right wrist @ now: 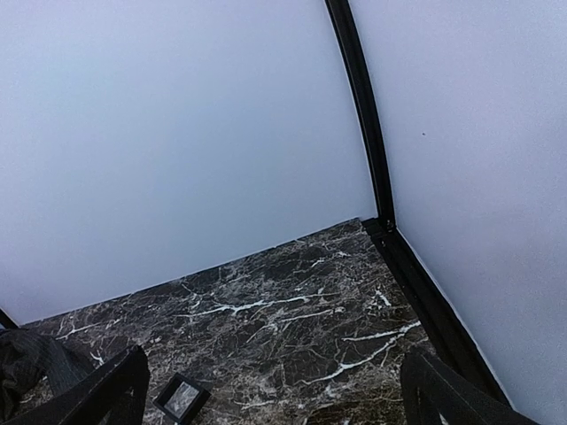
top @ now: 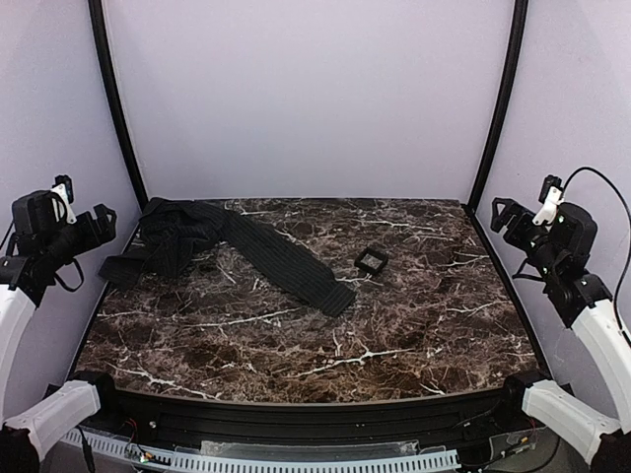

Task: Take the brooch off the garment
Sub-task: Pick up the crumpled clothing from the corner of the board.

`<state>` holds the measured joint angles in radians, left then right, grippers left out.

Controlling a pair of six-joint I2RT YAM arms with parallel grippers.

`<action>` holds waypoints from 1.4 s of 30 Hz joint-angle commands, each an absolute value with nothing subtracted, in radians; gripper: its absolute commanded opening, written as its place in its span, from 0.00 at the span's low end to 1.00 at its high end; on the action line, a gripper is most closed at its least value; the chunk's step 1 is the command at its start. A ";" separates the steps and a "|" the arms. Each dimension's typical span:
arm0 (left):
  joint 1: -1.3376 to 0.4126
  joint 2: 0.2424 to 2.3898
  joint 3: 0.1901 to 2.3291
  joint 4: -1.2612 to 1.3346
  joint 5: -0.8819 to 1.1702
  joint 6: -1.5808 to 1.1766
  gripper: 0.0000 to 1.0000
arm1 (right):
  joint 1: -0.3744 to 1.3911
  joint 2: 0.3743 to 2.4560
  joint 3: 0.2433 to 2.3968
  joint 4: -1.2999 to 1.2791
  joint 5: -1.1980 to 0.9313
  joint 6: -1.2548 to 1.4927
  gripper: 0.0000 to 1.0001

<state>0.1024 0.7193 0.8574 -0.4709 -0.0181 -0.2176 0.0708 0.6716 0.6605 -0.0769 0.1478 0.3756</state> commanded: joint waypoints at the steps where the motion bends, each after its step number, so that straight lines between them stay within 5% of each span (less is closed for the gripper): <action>1: 0.103 0.732 0.853 -0.464 -0.005 -0.222 0.99 | 0.066 0.660 0.690 -0.099 0.153 0.371 0.99; 12: 0.100 0.819 0.870 -0.459 0.066 -0.303 0.99 | 0.066 0.683 0.737 -0.165 0.087 0.338 0.99; 42: -0.174 1.891 1.437 -0.433 -0.181 -0.346 0.99 | 0.066 0.676 0.664 -0.132 -0.071 0.407 0.98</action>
